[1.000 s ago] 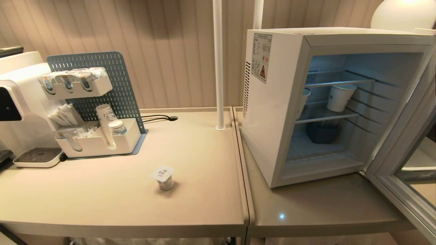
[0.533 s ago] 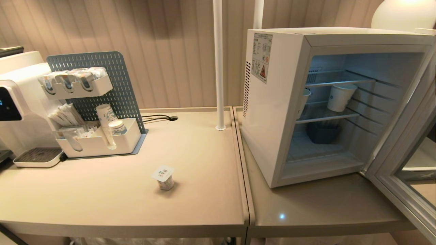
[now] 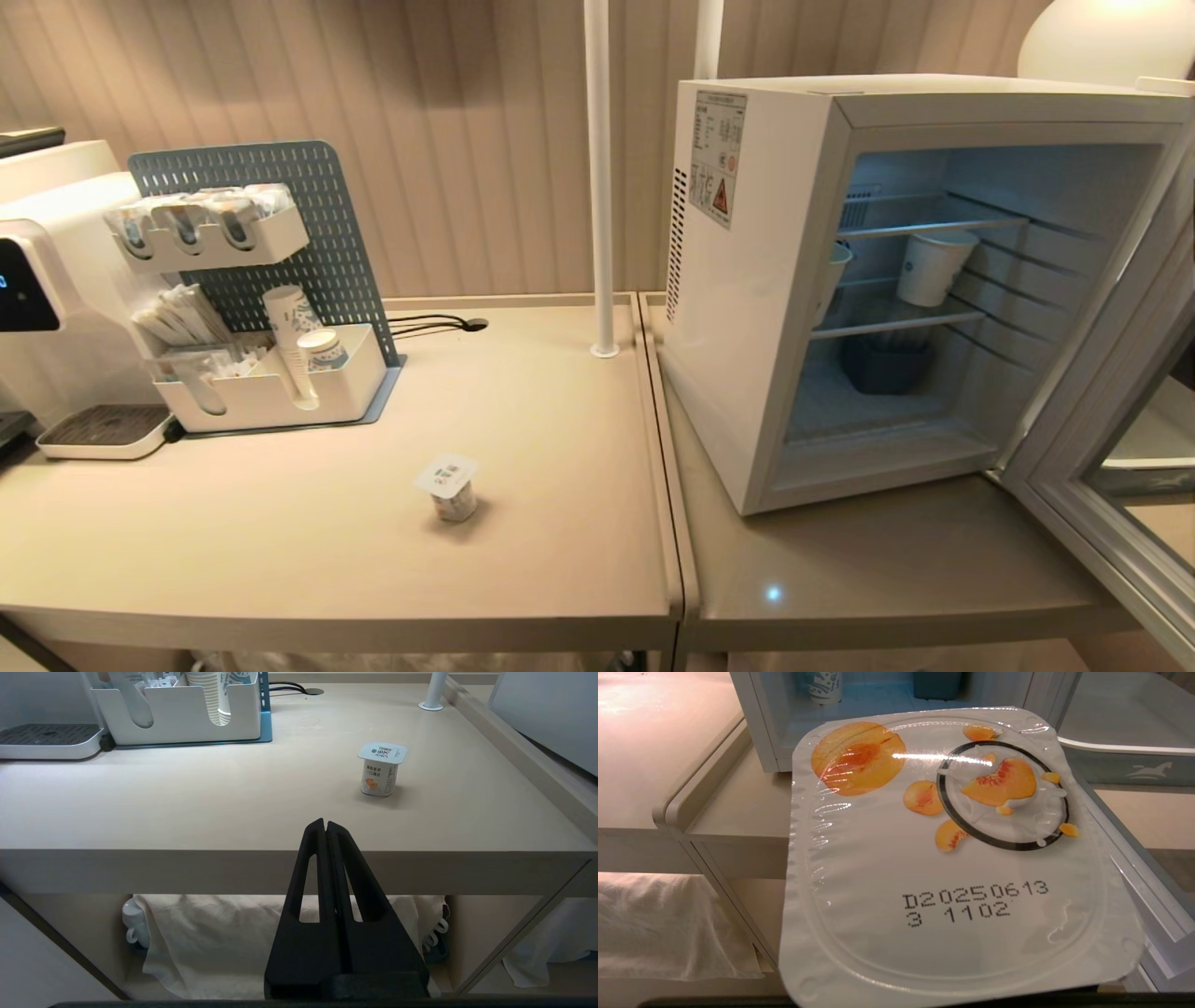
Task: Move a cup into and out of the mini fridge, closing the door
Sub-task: Place the yoghurt on the table
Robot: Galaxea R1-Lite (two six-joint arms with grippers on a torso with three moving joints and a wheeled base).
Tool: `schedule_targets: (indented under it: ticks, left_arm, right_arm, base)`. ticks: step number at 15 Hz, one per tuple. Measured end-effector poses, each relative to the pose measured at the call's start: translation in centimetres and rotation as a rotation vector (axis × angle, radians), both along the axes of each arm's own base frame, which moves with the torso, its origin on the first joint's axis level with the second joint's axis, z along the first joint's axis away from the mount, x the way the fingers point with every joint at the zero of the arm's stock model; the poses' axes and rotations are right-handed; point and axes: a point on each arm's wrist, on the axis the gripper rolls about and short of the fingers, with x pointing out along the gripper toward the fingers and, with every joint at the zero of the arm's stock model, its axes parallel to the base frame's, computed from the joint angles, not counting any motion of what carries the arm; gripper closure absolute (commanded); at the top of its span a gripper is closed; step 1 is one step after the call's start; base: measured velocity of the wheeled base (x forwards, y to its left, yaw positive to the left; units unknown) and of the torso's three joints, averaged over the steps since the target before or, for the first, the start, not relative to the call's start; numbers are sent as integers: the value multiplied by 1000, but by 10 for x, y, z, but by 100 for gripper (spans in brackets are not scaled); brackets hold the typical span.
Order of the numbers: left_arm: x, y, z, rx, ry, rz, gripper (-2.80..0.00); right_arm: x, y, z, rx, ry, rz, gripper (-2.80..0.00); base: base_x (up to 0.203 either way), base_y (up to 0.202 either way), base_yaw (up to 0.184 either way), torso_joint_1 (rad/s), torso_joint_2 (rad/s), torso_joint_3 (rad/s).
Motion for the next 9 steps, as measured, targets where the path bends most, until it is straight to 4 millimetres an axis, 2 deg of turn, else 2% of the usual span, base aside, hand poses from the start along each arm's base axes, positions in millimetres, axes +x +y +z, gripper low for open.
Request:
schedule_targets:
  ticks: [3, 9]
  left_arm:
    - [0, 0, 0, 1, 0, 1, 0]
    - [0, 0, 0, 0, 0, 0, 0]
  right_arm:
    - [0, 0, 0, 0, 0, 0, 0]
    - [0, 0, 0, 0, -2, 0, 0]
  base:
    - [-136, 99, -3, 5, 7, 4]
    - [-193, 192, 1, 2, 2, 2]
